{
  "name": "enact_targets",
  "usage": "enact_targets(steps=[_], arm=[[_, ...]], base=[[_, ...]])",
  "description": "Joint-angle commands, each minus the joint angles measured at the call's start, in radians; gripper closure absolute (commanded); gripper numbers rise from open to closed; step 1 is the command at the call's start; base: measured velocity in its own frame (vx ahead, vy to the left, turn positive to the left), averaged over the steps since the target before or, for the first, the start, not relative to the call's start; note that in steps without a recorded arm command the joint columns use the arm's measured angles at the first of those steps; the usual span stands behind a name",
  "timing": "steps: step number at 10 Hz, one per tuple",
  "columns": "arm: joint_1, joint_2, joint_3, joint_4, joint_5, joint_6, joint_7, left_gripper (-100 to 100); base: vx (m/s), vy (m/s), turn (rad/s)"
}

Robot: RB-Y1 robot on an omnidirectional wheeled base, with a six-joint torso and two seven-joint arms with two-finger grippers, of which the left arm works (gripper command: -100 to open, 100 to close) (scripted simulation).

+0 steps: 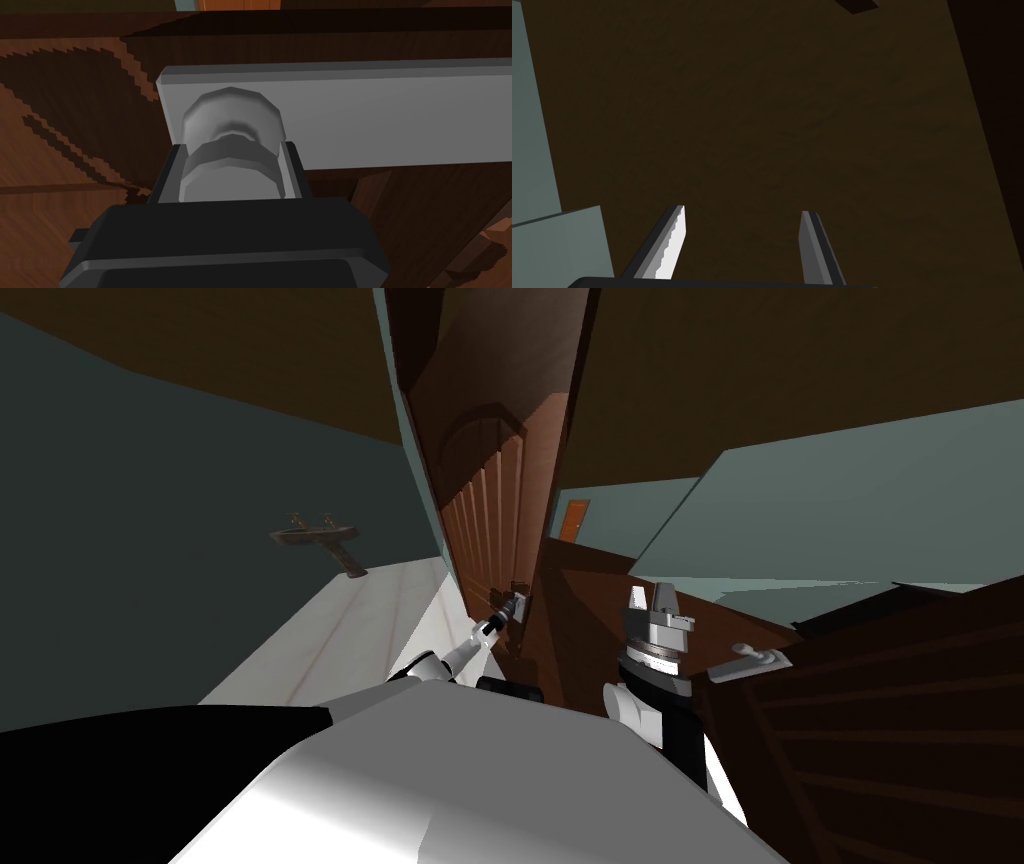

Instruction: Push the door open

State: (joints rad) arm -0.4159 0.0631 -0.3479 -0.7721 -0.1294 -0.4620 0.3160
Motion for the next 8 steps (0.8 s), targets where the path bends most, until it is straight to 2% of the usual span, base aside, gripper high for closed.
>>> enact_targets(steps=[1,8], arm=[[-0.007,0.003,0.017,0.000,0.004,-0.001,-0.009,100],[-0.009,0.020,0.099,0.012,0.025,0.005,-0.048,100]], base=[[0.144,-0.162,0.037],[0.136,-0.151,0.047]])
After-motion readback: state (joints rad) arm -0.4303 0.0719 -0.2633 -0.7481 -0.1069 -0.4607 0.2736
